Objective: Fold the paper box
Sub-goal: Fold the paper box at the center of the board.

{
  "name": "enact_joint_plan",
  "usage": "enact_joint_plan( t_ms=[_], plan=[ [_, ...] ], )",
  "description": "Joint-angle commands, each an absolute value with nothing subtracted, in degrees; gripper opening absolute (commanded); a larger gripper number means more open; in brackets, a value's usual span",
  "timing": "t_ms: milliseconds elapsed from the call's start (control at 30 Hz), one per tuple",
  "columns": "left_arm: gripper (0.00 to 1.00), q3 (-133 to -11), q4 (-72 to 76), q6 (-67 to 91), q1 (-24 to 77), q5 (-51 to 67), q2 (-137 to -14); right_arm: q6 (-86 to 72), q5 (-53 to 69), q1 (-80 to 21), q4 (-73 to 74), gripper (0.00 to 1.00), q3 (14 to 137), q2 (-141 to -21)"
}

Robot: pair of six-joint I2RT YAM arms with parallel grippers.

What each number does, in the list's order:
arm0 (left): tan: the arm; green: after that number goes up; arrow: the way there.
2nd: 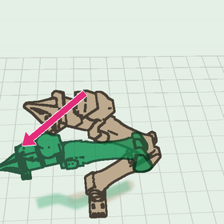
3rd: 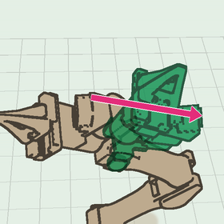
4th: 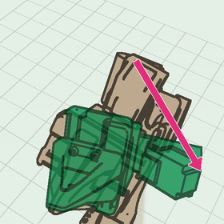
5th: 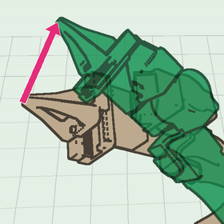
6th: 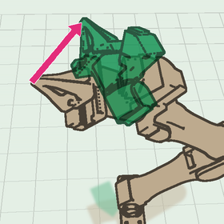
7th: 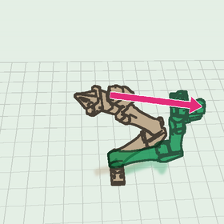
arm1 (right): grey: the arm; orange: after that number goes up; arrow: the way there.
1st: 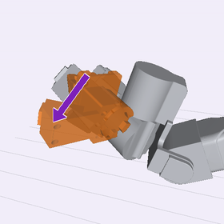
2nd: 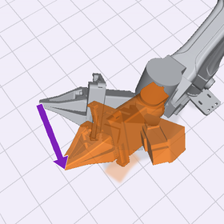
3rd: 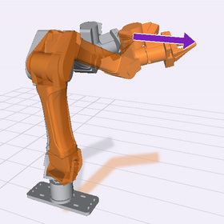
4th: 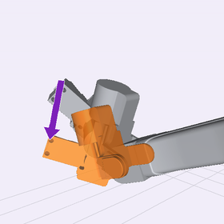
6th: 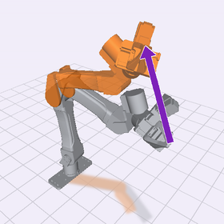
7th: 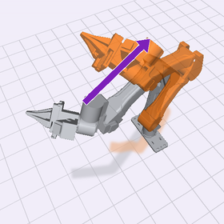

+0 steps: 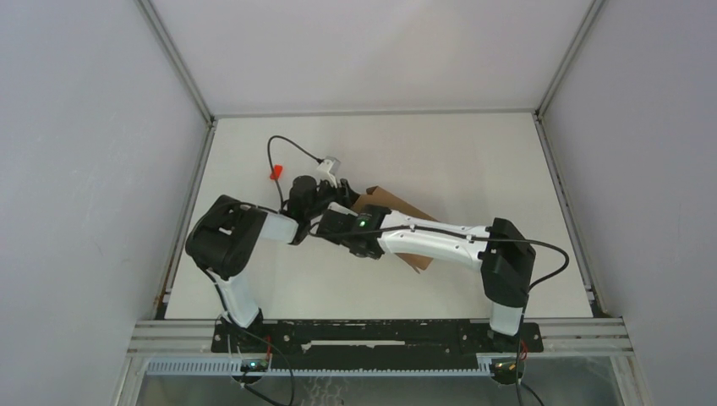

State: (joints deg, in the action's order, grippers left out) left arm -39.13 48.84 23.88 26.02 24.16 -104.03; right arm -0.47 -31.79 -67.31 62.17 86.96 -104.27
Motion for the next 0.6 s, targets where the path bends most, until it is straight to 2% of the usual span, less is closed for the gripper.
enact_joint_plan(
  t_ms=[0,333,567],
  plan=[
    [0.53,-43.01,49.24,22.40,26.89,26.05,-104.87,-0.18,-22.39,-63.27,62.16,0.00,88.87,-103.16],
    [0.53,-46.58,47.27,21.64,26.89,26.58,-107.59,1.93,-10.59,-54.18,67.06,0.00,98.46,-104.62],
    [0.53,-50.25,44.22,20.26,26.89,27.07,-109.16,2.42,-3.94,-49.43,67.90,0.00,100.46,-105.56]
  ],
)
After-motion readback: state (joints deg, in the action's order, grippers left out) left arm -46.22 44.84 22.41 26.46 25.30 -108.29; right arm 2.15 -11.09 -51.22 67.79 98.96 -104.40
